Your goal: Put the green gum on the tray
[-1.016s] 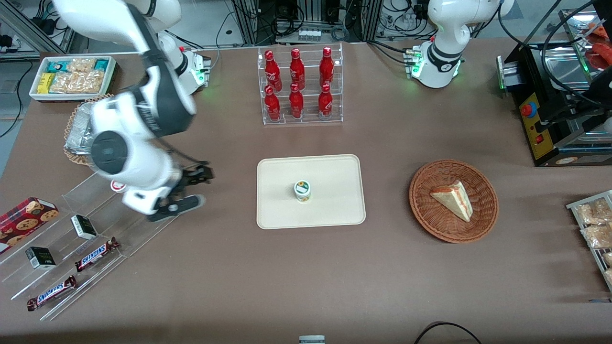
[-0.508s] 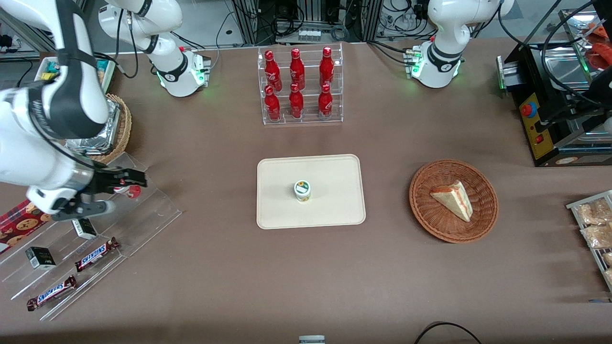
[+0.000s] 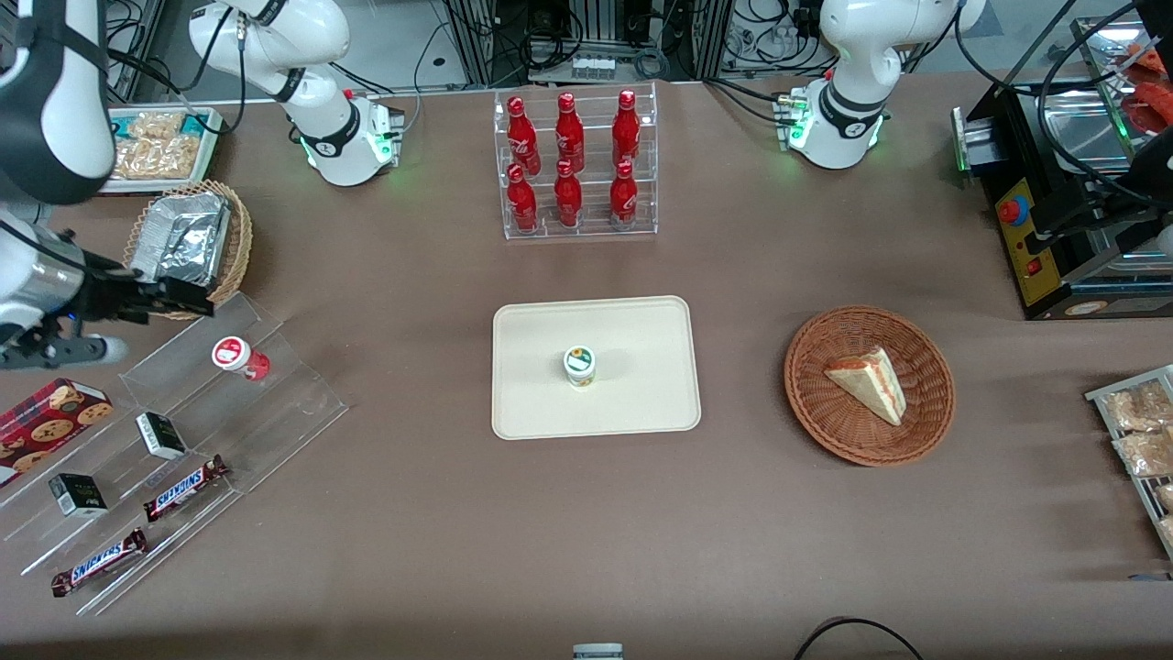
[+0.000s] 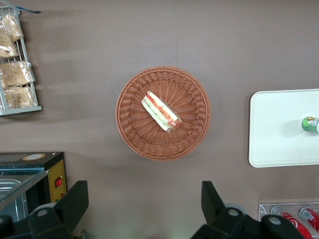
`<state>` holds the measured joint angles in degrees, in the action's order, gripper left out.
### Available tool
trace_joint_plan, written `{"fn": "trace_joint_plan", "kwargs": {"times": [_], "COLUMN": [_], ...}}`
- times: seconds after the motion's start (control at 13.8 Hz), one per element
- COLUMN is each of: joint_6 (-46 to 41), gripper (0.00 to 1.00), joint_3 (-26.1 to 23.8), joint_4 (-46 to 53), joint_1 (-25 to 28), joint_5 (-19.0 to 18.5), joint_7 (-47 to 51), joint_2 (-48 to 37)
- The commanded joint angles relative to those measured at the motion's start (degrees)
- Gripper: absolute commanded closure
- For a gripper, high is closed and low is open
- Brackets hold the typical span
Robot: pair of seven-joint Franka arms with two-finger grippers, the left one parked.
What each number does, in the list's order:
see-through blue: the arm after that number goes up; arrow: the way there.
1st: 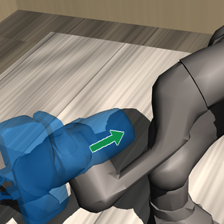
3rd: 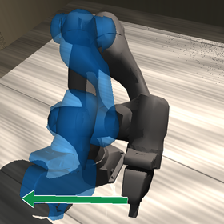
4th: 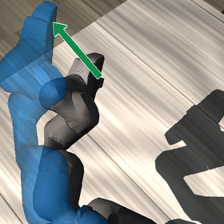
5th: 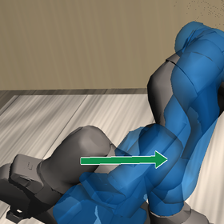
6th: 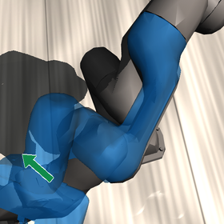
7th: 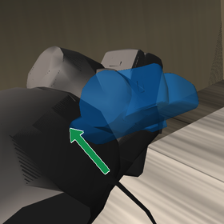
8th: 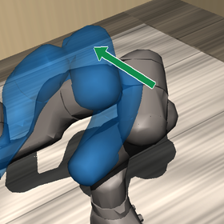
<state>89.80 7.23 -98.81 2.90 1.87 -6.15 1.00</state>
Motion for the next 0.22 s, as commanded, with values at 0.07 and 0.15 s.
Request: {"fn": "trace_joint_plan", "kwargs": {"times": [0.07, 0.15], "joint_6": [-3.92, -4.89], "gripper": [0.00, 0.00], "joint_3": [-4.49, -4.94], "joint_4": [-0.78, -0.17], "joint_1": [-3.51, -3.61], "joint_5": [-2.57, -2.57], "joint_7": [1.75, 2.54], "joint_2": [-3.45, -3.46]}}
